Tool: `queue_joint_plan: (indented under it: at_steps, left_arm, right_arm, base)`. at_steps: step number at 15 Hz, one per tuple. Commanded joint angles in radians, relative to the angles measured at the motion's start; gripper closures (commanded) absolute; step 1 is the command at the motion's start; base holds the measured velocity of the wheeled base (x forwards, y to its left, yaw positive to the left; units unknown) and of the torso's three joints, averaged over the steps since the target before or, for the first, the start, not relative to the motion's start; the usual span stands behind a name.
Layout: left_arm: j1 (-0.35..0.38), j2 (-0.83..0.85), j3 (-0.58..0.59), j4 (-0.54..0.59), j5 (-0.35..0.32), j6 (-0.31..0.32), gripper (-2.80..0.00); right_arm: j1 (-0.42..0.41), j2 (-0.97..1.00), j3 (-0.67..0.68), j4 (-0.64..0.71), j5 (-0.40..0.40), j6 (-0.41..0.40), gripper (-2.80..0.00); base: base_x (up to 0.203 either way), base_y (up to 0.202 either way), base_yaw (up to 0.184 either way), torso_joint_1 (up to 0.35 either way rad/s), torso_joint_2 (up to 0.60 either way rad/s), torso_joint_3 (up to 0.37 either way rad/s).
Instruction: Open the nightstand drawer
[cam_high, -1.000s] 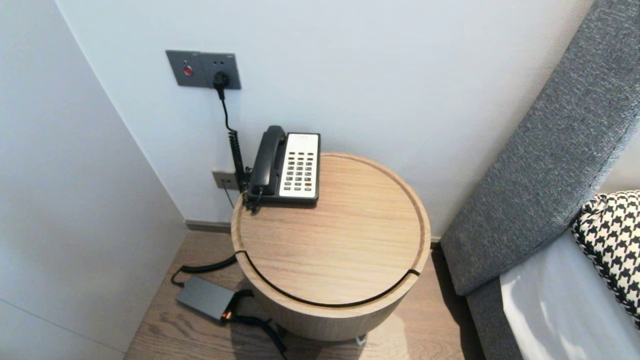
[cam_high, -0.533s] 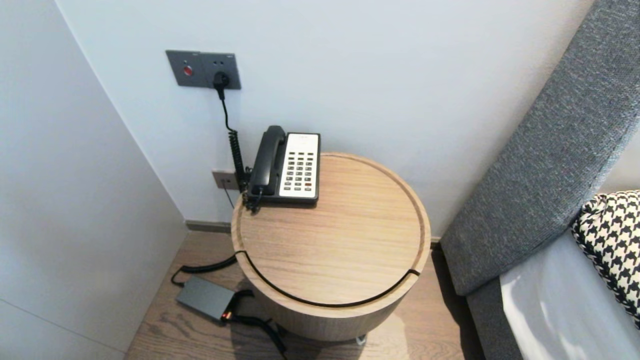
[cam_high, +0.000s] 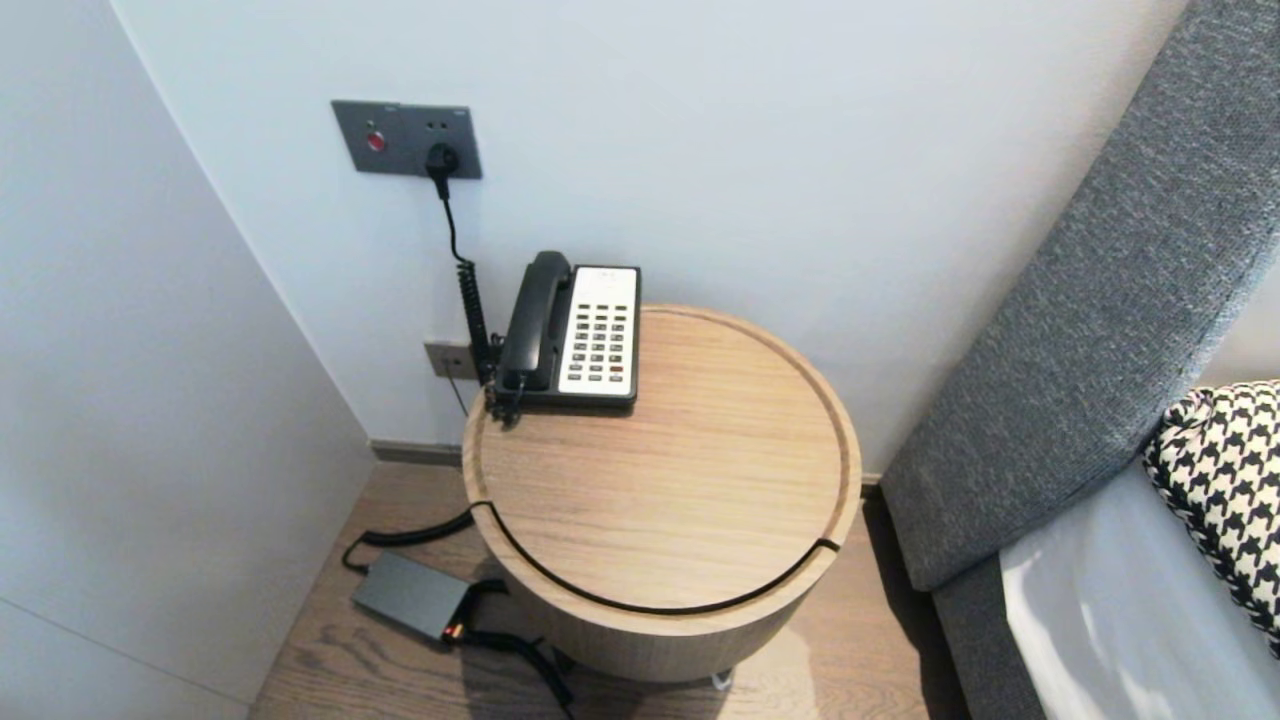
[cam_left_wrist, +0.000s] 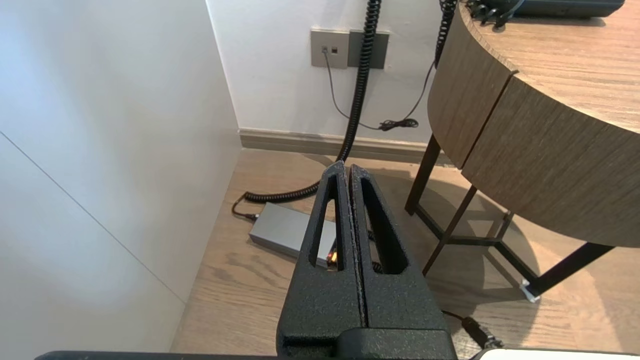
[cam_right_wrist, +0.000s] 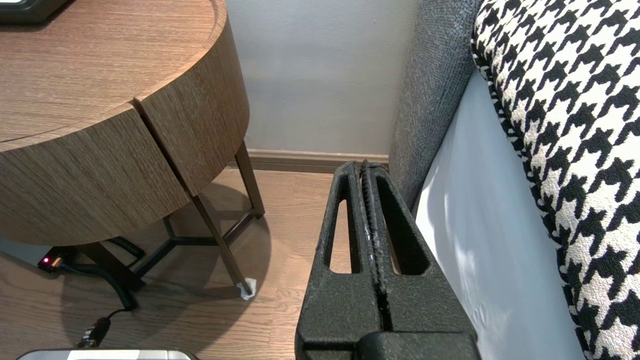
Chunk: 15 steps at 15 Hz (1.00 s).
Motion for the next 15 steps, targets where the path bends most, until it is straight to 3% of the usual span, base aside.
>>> queue_joint_plan:
  at_steps: [1,7,15]
  left_arm:
    - [0.0,0.0,0.009,-0.001,0.0,0.0,0.0]
    - [-0.001,0.084,0.01,-0.004,0.0,0.003,0.0]
    - [-0.001,0.001,0.01,-0.01,-0.001,0.001,0.0]
  right_arm:
    - [0.001,0.002,0.025,-0.001,0.001,0.0,0.0]
    - [0.0,0.002,0.025,-0.001,0.001,0.0,0.0]
    - [0.001,0.002,0.025,-0.001,0.001,-0.001,0.0]
  base:
    - [0.0,0.0,0.0,0.0,0.0,0.0]
    - [0.0,0.0,0.0,0.0,0.0,0.0]
    - [0.0,0.0,0.0,0.0,0.0,0.0]
